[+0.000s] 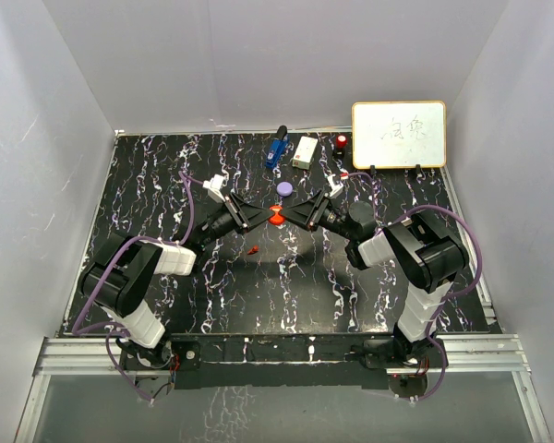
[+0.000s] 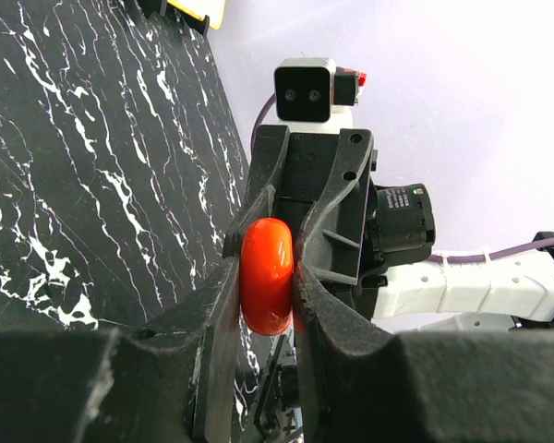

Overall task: Insert the wireless bluetooth earbuds into the charging case
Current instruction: Open the charging case.

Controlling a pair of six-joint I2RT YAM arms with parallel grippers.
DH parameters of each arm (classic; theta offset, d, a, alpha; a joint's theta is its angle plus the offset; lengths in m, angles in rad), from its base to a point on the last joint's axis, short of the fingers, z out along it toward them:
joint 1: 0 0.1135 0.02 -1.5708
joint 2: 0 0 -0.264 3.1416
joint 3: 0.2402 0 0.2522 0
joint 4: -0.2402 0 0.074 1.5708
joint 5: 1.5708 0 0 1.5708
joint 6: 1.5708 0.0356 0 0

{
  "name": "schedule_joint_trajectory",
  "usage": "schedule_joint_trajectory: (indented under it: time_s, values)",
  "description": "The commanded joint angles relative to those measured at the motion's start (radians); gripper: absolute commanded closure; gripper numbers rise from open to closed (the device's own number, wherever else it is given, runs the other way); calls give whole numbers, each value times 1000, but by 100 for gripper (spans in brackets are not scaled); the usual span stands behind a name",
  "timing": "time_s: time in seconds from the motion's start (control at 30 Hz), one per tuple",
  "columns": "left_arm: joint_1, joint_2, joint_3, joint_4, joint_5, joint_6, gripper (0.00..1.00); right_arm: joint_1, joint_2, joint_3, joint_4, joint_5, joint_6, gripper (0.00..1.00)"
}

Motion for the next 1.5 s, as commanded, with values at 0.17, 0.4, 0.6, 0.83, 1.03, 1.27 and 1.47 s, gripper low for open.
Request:
schedule_joint_trajectory:
  time_s: [0.17,0.4,0.6,0.83,1.03,1.27,1.47]
  values:
    - [-14,-4,50,82,19,-4,100,14,-20,25,42,-8,-14,94]
    - [-14,-12,43,80,16,-3,76,13,-28,13,51,2,-14,100]
    - [-14,-22,37,79,14,-2,65,14,-34,5,57,4,-15,100]
    - [-14,-30,30,79,6,-2,64,12,-39,-5,70,3,-12,100]
    - [-13,-35,21,79,-2,1,64,6,-41,-14,83,2,-8,100]
    - [-13,-36,17,77,-8,1,63,-5,-55,-28,94,-1,-5,100]
    - [-13,-36,18,76,-8,2,63,-8,-56,-31,106,-2,1,100]
